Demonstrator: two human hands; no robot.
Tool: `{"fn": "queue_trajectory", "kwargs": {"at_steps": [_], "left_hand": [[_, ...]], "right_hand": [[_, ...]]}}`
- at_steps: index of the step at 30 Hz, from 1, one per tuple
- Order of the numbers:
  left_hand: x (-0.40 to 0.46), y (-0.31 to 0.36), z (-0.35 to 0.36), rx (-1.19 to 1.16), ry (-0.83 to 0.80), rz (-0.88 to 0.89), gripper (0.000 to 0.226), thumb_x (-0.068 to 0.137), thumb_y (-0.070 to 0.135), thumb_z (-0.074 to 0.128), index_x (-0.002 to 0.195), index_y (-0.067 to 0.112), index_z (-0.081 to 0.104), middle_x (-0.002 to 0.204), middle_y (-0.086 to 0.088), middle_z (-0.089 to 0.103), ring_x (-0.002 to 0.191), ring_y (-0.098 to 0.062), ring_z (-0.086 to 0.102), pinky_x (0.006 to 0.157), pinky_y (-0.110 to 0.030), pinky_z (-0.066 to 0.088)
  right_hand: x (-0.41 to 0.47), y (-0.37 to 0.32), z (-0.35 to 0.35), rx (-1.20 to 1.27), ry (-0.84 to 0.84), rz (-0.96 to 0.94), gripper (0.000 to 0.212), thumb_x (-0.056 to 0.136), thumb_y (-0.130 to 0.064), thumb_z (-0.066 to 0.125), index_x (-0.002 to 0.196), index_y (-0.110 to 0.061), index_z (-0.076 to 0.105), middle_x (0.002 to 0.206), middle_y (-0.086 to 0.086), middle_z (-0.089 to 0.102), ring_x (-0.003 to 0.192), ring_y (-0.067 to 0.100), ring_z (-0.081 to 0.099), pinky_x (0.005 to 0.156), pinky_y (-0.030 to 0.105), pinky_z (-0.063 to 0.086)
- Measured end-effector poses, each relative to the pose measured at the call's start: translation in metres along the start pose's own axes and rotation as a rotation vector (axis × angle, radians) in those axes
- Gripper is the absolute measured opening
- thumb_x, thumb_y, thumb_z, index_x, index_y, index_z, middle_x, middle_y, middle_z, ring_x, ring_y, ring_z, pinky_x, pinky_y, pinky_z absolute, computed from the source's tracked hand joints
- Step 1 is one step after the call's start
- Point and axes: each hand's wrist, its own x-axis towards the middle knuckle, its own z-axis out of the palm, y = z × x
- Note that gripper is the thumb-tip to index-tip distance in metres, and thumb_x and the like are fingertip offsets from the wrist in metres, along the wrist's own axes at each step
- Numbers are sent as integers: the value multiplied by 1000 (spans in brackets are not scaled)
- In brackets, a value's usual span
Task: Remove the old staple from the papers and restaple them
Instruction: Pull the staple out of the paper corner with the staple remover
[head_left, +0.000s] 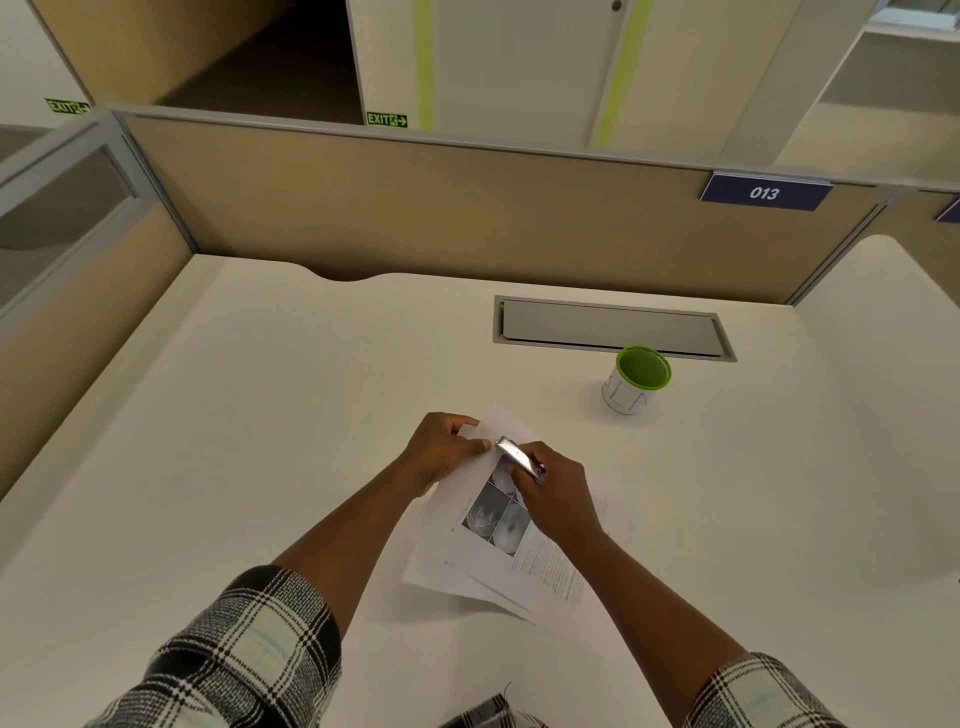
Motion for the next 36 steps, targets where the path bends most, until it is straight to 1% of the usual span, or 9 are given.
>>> {"fn": "queue_trajectory", "kwargs": {"at_steps": [3, 6, 10, 13, 20, 23, 26, 30, 36], "left_hand": [[2, 1, 0, 15, -27, 3, 47, 82, 20, 76, 124, 3, 63, 127, -15, 64, 111, -33, 62, 97, -47, 52], [2, 3, 0, 40, -37, 8, 42, 83, 19, 75, 120, 3, 66, 121, -15, 66, 107, -34, 63, 93, -44, 54], [4, 6, 0, 52, -40, 8, 35, 82, 18, 76, 113, 3, 69, 111, -13, 68, 94, -29, 64, 85, -41, 55], [6, 6, 0, 58, -40, 3, 39, 82, 20, 75, 116, 3, 67, 115, -14, 67, 99, -32, 64, 86, -40, 54], [12, 4, 1, -16, -21, -46, 43, 79, 19, 78, 118, 4, 66, 117, -15, 67, 104, -34, 65, 93, -48, 54], [13, 3, 2, -22, 3, -44, 46, 79, 20, 79, 120, 6, 64, 121, -12, 64, 108, -32, 62, 94, -43, 54], [13, 2, 3, -27, 17, -28, 49, 80, 21, 78, 124, 8, 63, 122, -10, 62, 108, -30, 60, 89, -37, 54], [12, -1, 4, -83, 13, -28, 46, 79, 16, 79, 121, 7, 63, 120, -12, 64, 100, -25, 62, 81, -31, 54], [11, -3, 2, -93, 6, -52, 53, 77, 14, 81, 125, 5, 61, 121, -16, 62, 111, -33, 60, 96, -46, 52]], "right_hand": [[1, 1, -1, -5, -10, -6, 16, 89, -16, 60, 98, -27, 67, 83, -14, 68, 74, 5, 62, 68, 26, 51], [3, 4, -2, -23, -13, -20, 15, 90, -15, 58, 96, -26, 67, 86, -14, 69, 78, 4, 63, 71, 24, 51], [5, 6, -3, -106, -24, -78, 16, 92, -15, 57, 101, -25, 65, 93, -11, 68, 80, 6, 60, 73, 19, 46], [6, 6, -2, -130, -29, -90, 16, 93, -16, 57, 103, -25, 65, 94, -10, 67, 80, 6, 60, 73, 19, 47], [7, 2, 0, -82, -9, -14, 14, 94, -19, 56, 102, -19, 67, 92, -8, 70, 78, 7, 62, 73, 25, 52], [7, 0, 2, -49, -1, 22, 15, 94, -21, 56, 104, -20, 67, 90, -8, 69, 78, 7, 62, 73, 23, 51], [5, -1, 4, -1, 30, 32, 18, 91, -18, 60, 107, -23, 67, 87, -11, 67, 77, 5, 61, 71, 18, 49], [4, -2, 9, 22, 58, 63, 15, 89, -19, 63, 103, -22, 67, 81, -9, 68, 72, 6, 61, 65, 22, 47], [4, -2, 11, -2, 46, 46, 16, 90, -23, 63, 105, -20, 68, 84, -7, 69, 73, 8, 61, 67, 27, 48]]}}
